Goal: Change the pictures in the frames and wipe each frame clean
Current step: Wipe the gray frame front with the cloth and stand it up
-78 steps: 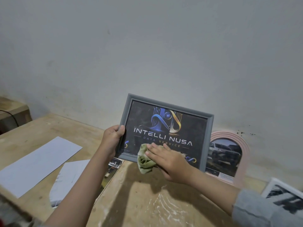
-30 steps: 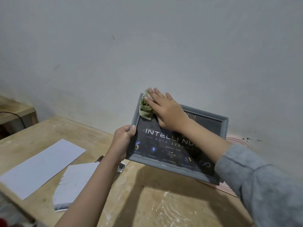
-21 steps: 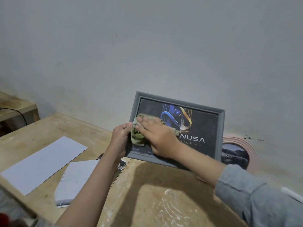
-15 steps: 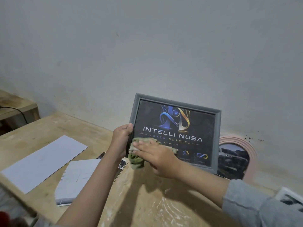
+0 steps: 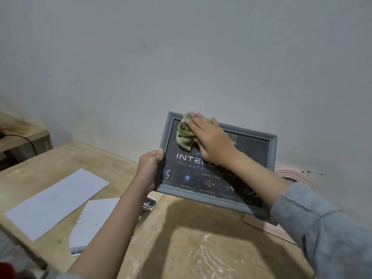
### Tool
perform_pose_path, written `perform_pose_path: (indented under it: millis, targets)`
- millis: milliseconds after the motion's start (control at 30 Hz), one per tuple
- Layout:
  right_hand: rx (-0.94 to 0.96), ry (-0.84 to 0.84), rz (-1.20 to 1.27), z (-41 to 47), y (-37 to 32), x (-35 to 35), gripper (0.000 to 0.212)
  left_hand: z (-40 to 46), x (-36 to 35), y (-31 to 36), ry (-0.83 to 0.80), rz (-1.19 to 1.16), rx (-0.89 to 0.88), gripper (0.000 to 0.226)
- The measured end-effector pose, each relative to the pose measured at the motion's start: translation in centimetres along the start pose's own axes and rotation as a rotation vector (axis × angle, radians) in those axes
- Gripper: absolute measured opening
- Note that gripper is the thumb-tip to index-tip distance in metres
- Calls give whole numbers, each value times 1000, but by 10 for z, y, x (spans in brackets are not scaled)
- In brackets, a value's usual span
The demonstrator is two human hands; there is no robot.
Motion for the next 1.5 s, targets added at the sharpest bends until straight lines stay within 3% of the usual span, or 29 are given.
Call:
perform_pose_path:
  millis: [333,500,767,933,1067,1500]
  targets:
    - [184,-202,214,-82,-90,-62,65,-2,18,-18,88,-67,67,28]
    - [207,-205,369,-93,-109,-46,62,-2,27,-20,115,-108,90,33]
    - [311,-163,98,-95,-126,-62,56,-1,30,-18,179,-10,39,29]
    - [407,-54,30,-105,-121,-56,51,-11,39,-31,277,-65,139,32]
    - [429,5,2,-115,-102,-45,49,-6,48,-25,319,-29,89,33]
    - [410,-163,-176,-179,-2,-23,43,1,75,-9,352,71,49,33]
Point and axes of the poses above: each hand's wrist, its own z-axis towards the middle knuckle, its own x-axis out of the back of the hand, y = z × x, the point moved 8 cm from there along z, towards the middle knuckle, and after that the axes turned 8 degrees about y, right-handed, at the moved point
